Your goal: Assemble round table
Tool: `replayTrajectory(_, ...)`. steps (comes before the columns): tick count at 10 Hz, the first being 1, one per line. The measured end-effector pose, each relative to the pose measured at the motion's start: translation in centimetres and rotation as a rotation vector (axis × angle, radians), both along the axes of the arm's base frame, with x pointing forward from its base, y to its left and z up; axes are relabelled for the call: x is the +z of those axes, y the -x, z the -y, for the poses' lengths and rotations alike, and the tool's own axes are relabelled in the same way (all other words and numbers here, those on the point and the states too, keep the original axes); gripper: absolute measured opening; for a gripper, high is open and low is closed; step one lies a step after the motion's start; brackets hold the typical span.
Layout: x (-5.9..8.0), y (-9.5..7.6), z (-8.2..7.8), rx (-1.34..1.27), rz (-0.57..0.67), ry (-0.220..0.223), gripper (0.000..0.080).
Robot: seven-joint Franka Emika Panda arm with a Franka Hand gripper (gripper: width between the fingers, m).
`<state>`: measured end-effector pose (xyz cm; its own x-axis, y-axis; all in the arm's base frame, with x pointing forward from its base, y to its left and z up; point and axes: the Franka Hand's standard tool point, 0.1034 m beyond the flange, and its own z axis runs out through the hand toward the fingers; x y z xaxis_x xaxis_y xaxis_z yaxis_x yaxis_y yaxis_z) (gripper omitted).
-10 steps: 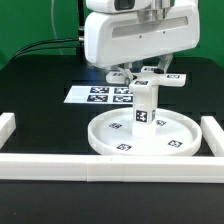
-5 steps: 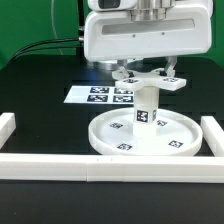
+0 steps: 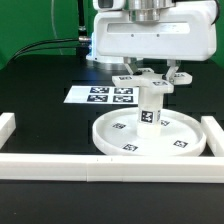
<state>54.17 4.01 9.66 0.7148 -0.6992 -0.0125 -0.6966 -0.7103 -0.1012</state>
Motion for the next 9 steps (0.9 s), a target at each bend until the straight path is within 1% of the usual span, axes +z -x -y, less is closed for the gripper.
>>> replayTrajectory(2,0.0,0.0,0.0,-0.234,-0.022,-0.019,0.0449)
replayTrajectory(3,0.0,0.0,0.0,-0.301,-0.027,-0.022,0.0449)
replayTrajectory(6,0.0,0.0,-0.1,-0.314,-0.028,-0.029,0.0449)
replayTrajectory(7,0.0,0.0,-0.1,-0.301,-0.027,-0.030,0.0598)
replayTrajectory(8,0.7,0.0,-0.2,-0.246,-0.024,-0.032,0.0633)
replayTrajectory(9,1.7,0.0,-0.3,-0.207,-0.022,-0.035,0.0633)
